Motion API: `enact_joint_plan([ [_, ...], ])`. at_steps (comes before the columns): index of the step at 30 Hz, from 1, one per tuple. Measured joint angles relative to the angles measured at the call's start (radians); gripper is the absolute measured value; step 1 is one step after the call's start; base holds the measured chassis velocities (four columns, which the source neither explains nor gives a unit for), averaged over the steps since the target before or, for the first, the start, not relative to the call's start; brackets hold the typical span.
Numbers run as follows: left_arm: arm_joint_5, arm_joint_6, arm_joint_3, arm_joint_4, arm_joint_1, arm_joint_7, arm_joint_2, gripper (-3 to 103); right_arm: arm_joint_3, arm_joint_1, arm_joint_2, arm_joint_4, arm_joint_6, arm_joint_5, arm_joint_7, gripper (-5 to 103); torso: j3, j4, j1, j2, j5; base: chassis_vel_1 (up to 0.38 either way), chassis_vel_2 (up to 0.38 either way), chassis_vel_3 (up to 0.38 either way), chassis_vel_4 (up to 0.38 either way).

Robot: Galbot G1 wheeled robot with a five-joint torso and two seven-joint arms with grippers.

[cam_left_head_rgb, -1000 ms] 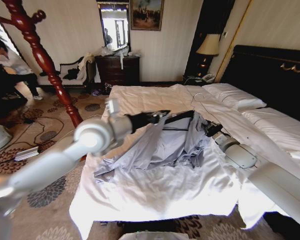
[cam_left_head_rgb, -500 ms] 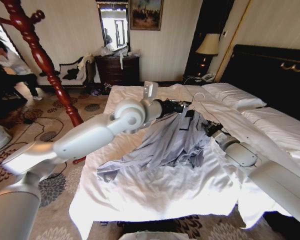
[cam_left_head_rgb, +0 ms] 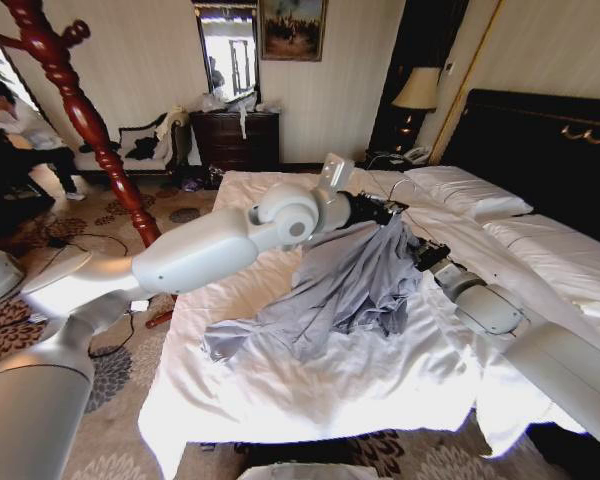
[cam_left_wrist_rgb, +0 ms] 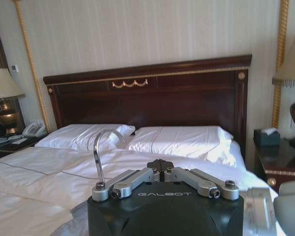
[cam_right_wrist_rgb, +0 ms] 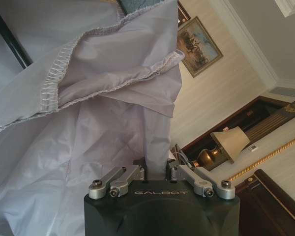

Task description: Pick up the clothes from the bed and hang them on the clothes hanger.

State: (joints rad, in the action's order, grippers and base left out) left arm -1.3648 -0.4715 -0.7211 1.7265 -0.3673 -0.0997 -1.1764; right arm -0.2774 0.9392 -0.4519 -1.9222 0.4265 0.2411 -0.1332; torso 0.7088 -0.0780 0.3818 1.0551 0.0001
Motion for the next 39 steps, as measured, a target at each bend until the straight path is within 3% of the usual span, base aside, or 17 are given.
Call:
enact_joint_plan([
  [5, 0.008, -0.027, -0.006, 0.034, 0.008, 0.008, 0.034, 0, -0.043, 0.045, 0.009, -0.025, -0.002, 0.013, 0.001, 18, 0.000, 0.0003, 0.000, 0.000, -0.0003, 0.000, 0.000, 0.000, 0.000],
  [8, 0.041, -0.037, -0.009, 0.080, 0.013, 0.011, 0.068, 16, -0.065, 0.075, 0.011, -0.055, 0.003, 0.127, -0.007, 18, 0.000, 0.0000, 0.000, 0.000, -0.0003, 0.000, 0.000, 0.000, 0.000],
  [10, 0.070, -0.037, -0.017, 0.095, 0.011, 0.012, 0.079, 16, -0.068, 0.082, 0.008, -0.066, 0.009, 0.173, -0.014, 18, 0.000, 0.0001, 0.000, 0.000, -0.0003, 0.000, 0.000, 0.000, 0.000],
  [13, 0.158, -0.017, -0.040, 0.128, -0.004, 0.028, 0.107, 34, -0.071, 0.091, 0.000, -0.073, 0.011, 0.222, -0.020, 18, 0.000, 0.0003, 0.000, 0.000, -0.0004, 0.000, 0.000, 0.000, 0.000],
  [15, 0.180, -0.004, -0.041, 0.144, -0.005, 0.030, 0.118, 39, -0.072, 0.093, -0.004, -0.074, 0.010, 0.233, -0.024, 18, 0.000, 0.0000, 0.000, 0.000, -0.0003, 0.000, 0.000, 0.000, 0.000],
  [17, 0.183, 0.016, -0.023, 0.176, 0.003, 0.015, 0.136, 49, -0.077, 0.096, -0.011, -0.079, 0.008, 0.255, -0.033, 18, 0.000, -0.0002, 0.000, 0.000, -0.0003, 0.000, 0.000, 0.000, 0.000],
  [22, 0.130, 0.047, 0.057, 0.252, 0.039, -0.030, 0.192, 60, -0.094, 0.108, -0.012, -0.078, 0.002, 0.245, -0.039, 18, 0.000, -0.0002, 0.000, 0.000, -0.0004, 0.000, 0.000, 0.000, 0.000],
  [25, 0.065, 0.064, 0.175, 0.333, 0.102, -0.058, 0.316, 77, -0.114, 0.129, -0.011, -0.059, -0.012, 0.188, -0.040, 18, 0.000, -0.0004, 0.000, 0.000, -0.0004, 0.000, 0.000, 0.000, 0.000],
  [26, 0.052, 0.066, 0.210, 0.354, 0.126, -0.060, 0.363, 77, -0.122, 0.137, -0.013, -0.054, -0.020, 0.178, -0.040, 18, 0.000, -0.0002, 0.000, 0.000, -0.0004, 0.000, 0.000, 0.000, 0.000],
  [27, 0.030, 0.069, 0.268, 0.385, 0.170, -0.061, 0.437, 84, -0.130, 0.148, -0.017, -0.051, -0.032, 0.166, -0.040, 18, 0.000, 0.0000, 0.000, 0.000, -0.0005, 0.000, 0.000, 0.000, 0.000],
  [28, 0.030, 0.069, 0.268, 0.385, 0.170, -0.061, 0.437, 84, -0.130, 0.148, -0.017, -0.051, -0.032, 0.166, -0.040, 18, 0.000, 0.0000, 0.000, 0.000, -0.0005, 0.000, 0.000, 0.000, 0.000],
  [30, 0.002, 0.069, 0.394, 0.433, 0.274, -0.052, 0.545, 93, -0.139, 0.162, -0.024, -0.047, -0.048, 0.140, -0.040, 18, 0.000, 0.0006, 0.000, 0.000, -0.0009, 0.000, 0.000, 0.000, 0.000],
  [32, -0.006, 0.069, 0.556, 0.456, 0.419, -0.026, 0.672, 97, -0.146, 0.171, -0.032, -0.045, -0.061, 0.104, -0.040, 18, 0.000, 0.0001, 0.000, 0.000, -0.0012, 0.000, 0.000, 0.000, 0.000],
  [34, -0.005, 0.071, 0.603, 0.458, 0.468, -0.015, 0.714, 99, -0.149, 0.174, -0.035, -0.044, -0.065, 0.089, -0.040, 18, 0.000, 0.0002, 0.000, 0.000, -0.0009, 0.000, 0.000, 0.000, 0.000],
  [36, 0.025, 0.102, 0.777, 0.458, 0.686, 0.021, 0.872, 100, -0.166, 0.189, -0.048, -0.040, -0.079, 0.023, -0.040, 18, 0.000, 0.0013, 0.000, 0.000, -0.0012, 0.000, 0.000, 0.000, 0.000],
  [38, 0.058, 0.140, 0.886, 0.459, 0.863, 0.034, 0.957, 100, -0.182, 0.195, -0.061, -0.031, -0.098, -0.041, -0.040, 18, 0.000, 0.0004, 0.000, 0.000, -0.0005, 0.000, 0.000, 0.000, 0.000],
  [39, 0.058, 0.140, 0.886, 0.459, 0.863, 0.034, 0.957, 100, -0.182, 0.195, -0.061, -0.031, -0.098, -0.041, -0.040, 18, 0.000, 0.0004, 0.000, 0.000, -0.0005, 0.000, 0.000, 0.000, 0.000],
])
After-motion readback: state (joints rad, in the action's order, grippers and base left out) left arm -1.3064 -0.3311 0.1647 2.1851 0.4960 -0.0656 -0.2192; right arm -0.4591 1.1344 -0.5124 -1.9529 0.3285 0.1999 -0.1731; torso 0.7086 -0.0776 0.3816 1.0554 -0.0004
